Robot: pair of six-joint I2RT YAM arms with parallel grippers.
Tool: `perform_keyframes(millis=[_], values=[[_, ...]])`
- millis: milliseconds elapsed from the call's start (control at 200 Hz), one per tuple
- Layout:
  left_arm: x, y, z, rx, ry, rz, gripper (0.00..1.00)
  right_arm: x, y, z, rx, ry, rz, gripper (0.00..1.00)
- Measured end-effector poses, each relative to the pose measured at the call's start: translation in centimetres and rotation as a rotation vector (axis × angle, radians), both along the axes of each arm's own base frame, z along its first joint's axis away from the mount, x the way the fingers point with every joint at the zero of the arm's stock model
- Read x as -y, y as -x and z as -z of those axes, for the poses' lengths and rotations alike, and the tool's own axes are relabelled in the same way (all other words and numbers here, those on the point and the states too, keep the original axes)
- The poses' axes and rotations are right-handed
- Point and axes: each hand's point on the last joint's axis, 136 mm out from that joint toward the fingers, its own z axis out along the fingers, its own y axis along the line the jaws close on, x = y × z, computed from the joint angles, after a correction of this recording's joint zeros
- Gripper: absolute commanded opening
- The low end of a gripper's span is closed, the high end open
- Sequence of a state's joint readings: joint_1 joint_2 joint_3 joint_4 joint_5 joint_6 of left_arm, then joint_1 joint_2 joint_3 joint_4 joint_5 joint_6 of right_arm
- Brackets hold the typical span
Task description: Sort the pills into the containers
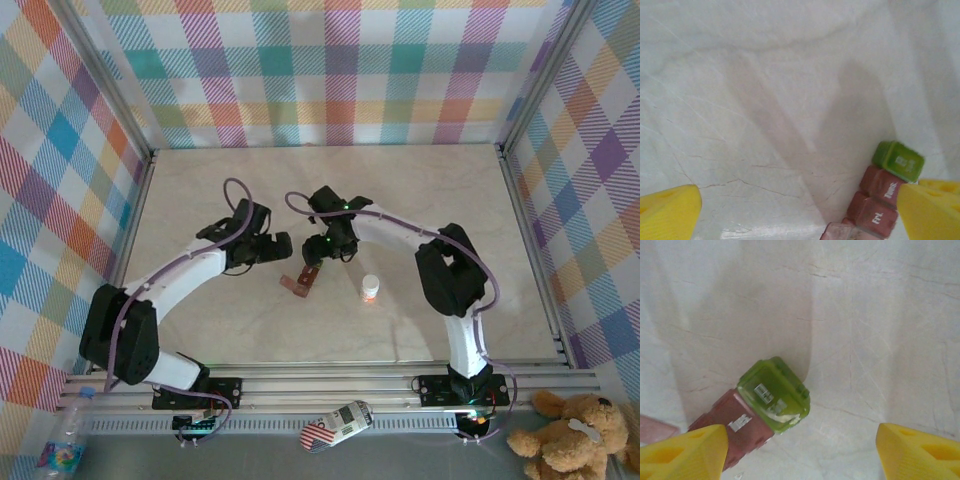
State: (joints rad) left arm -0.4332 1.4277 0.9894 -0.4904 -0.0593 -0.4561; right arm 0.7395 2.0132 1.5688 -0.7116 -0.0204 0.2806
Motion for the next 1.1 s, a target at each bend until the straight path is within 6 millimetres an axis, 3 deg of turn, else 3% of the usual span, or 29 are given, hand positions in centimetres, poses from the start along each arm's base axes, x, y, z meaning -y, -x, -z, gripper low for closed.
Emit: perform_keyframes(millis=[190, 360, 505, 665, 845, 1100], values=[[-3.2, -1.0, -2.4, 0.041, 0.095, -0.133, 1.00, -0.3, 1.2, -2.2, 0.067, -0.015, -0.074, 0.89], [-7.2, -1.7, -3.8, 0.067, 0.182, -0.280, 1.00, -2.0, 4.4, -1.3, 0.102, 0.052, -0.220, 0.90], [-9.6, -1.5, -3.5, 0.049, 0.238, -0.369, 1.00, -3.2, 6.2, -0.4, 0.140, 0.113, -0.319, 0.91], [-10.0, -1.4, -3.2, 0.030, 0.276, -0.396, 1.00, -3.4, 7.1, 1.3, 0.158, 0.193, -0.381, 0.93], [-9.7, -1.5, -3.2, 0.030, 0.304, -0.388, 1.00, -3.5, 6.6, 3.1, 0.181, 0.282, -0.414, 0.96], [-9.4, -1.4, -3.0, 0.022, 0.326, -0.387, 1.00, -4.0, 4.8, 2.9, 0.239, 0.331, -0.399, 0.96]])
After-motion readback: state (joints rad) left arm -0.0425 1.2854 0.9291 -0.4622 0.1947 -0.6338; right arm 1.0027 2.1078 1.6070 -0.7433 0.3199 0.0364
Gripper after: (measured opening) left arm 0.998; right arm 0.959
